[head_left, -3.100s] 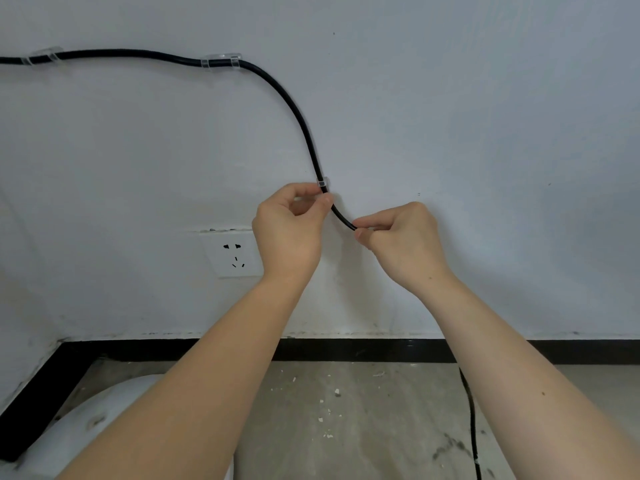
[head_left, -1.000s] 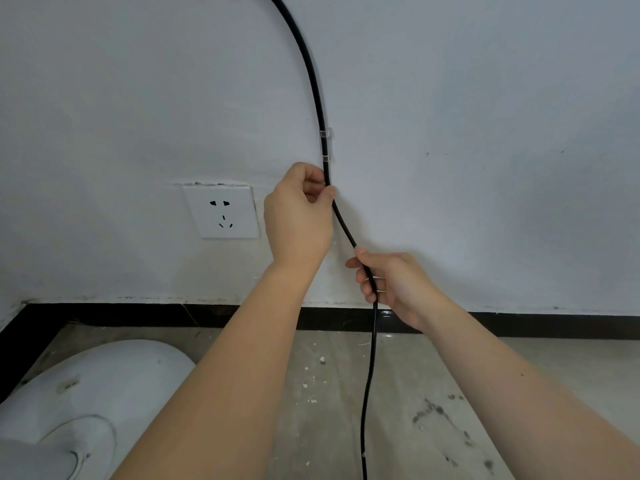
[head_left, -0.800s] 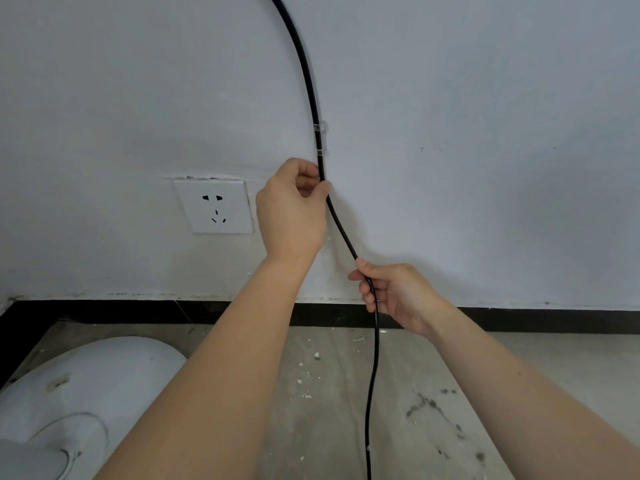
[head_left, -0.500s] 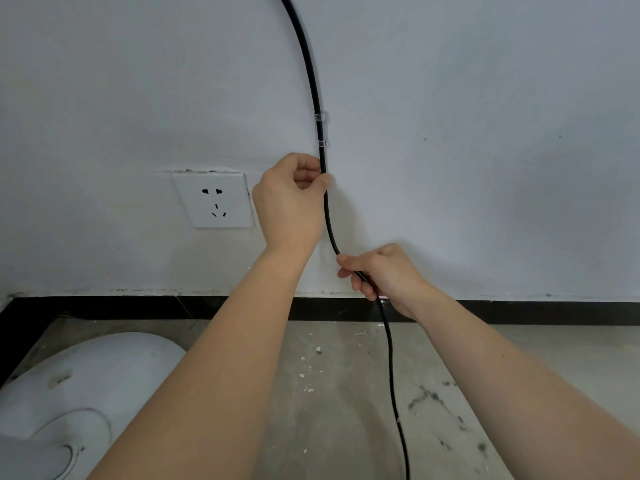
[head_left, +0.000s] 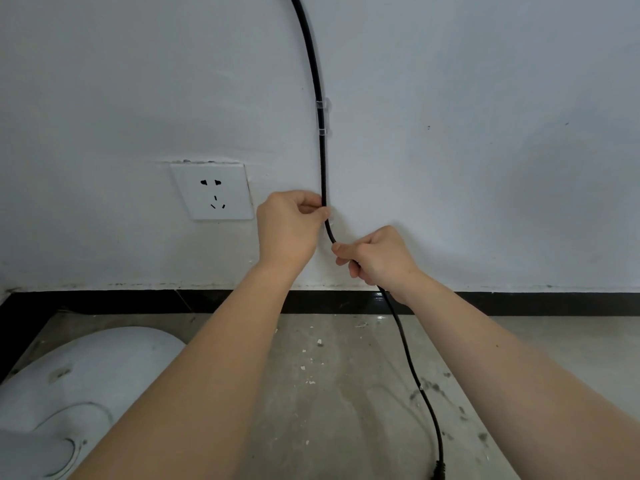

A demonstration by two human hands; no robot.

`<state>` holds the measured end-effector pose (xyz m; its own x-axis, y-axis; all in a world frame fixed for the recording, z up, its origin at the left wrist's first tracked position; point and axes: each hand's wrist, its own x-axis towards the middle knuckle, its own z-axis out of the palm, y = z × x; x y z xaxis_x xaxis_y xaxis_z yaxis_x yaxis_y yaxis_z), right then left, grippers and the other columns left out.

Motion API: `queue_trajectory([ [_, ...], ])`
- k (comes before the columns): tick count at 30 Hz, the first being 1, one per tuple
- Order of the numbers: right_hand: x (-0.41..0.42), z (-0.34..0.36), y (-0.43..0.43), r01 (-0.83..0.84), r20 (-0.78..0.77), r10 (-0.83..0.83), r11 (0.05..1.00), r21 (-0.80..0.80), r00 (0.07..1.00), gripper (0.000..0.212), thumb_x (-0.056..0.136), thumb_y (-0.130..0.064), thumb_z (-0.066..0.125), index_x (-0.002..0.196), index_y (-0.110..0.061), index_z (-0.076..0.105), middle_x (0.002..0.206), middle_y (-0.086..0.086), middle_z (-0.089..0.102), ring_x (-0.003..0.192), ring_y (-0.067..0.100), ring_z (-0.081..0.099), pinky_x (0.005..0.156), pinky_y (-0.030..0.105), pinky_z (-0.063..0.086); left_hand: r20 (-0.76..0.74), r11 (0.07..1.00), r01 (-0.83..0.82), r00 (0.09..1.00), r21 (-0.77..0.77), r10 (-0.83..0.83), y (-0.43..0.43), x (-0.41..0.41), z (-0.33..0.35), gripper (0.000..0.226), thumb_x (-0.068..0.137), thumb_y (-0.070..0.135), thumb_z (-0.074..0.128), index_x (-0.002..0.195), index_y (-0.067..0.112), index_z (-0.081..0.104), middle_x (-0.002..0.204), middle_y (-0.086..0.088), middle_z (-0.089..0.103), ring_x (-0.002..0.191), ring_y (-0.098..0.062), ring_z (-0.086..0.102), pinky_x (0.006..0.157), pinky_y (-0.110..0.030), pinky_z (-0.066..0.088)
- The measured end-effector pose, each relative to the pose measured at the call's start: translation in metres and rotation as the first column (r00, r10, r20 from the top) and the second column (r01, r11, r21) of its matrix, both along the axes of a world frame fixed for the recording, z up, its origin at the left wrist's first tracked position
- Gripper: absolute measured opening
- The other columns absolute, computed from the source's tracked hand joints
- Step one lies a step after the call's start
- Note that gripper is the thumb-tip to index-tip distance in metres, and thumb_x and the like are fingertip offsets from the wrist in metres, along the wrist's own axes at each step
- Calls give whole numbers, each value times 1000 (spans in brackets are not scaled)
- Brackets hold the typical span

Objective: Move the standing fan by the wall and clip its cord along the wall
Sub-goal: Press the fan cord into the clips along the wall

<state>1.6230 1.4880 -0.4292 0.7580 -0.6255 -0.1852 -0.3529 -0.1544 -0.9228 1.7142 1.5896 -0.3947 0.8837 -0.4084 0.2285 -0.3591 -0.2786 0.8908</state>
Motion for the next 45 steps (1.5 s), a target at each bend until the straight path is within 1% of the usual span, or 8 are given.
queue_trajectory([
  [10, -26, -15, -14, -121, 11, 126, 917, 380, 992, 28, 87, -27, 60, 89, -1, 72, 48, -1, 46, 39, 13, 34, 38, 21, 28, 104, 997, 1, 995, 83, -9, 0, 5, 0, 11, 79, 14, 67, 88, 12, 74, 69, 5, 67, 63, -3, 61, 61, -10, 48],
  [17, -16, -4, -11, -38, -68, 43, 997, 72, 997, 27, 85, -25, 63, 64, -9, 70, 34, -10, 33, 29, 7, 27, 32, 14, 24, -93, 998, 42, 995, 55, -37, 3, 2, -8, 3, 80, 12, 71, 83, 13, 72, 71, -5, 71, 74, -20, 71, 79, -37, 59],
  [20, -10, -3, -7, -22, -66, 17, 997, -70, 998, 27, 82, -25, 64, 59, -11, 72, 51, 6, 43, 46, 15, 42, 49, 19, 39, -124, 998, 48, 991, 45, -42, 5, 3, -8, 9, 79, 9, 71, 78, 19, 69, 72, -2, 71, 76, -20, 71, 81, -39, 59],
  [23, -5, -3, -5, 8, -68, -20, 985, -170, 998, 26, 79, -22, 63, 57, -11, 71, 55, 11, 45, 55, 22, 44, 56, 28, 39, -145, 1000, 15, 989, 17, -12, 4, 2, -10, 16, 79, 10, 72, 71, 23, 67, 69, -1, 70, 74, -20, 71, 80, -39, 59],
  [29, 2, -6, -6, 57, -71, -71, 980, -188, 995, 25, 77, -22, 63, 56, -10, 71, 45, 2, 44, 42, 13, 40, 51, 26, 35, -248, 999, -27, 969, -35, 18, 1, -1, -17, 22, 79, 12, 73, 62, 24, 64, 64, -3, 70, 72, -26, 72, 79, -42, 59],
  [32, 1, -7, -8, 79, -63, -92, 981, -180, 994, 25, 77, -23, 63, 54, -14, 70, 53, 7, 45, 50, 18, 41, 51, 27, 36, -270, 1000, -4, 963, -23, -2, 2, -3, -20, 23, 81, 10, 69, 64, 25, 65, 69, -7, 72, 76, -27, 72, 81, -42, 59],
  [39, 0, -8, -11, 95, -43, -105, 979, -179, 994, 25, 77, -22, 63, 55, -13, 70, 50, 6, 44, 47, 17, 39, 48, 26, 34, -116, 999, -48, 992, 12, 49, -4, -12, -25, 11, 78, 24, 74, 80, 13, 75, 71, -2, 72, 65, -11, 65, 72, -27, 55],
  [45, 0, -9, -11, 108, -24, -115, 973, -205, 993, 25, 79, -23, 62, 61, -9, 73, 72, 31, 63, 63, 37, 53, 57, 28, 40, -15, 993, -109, 994, 49, 110, -12, -14, -26, 19, 80, 30, 73, 82, 11, 74, 63, 10, 62, 66, -10, 62, 67, -24, 51],
])
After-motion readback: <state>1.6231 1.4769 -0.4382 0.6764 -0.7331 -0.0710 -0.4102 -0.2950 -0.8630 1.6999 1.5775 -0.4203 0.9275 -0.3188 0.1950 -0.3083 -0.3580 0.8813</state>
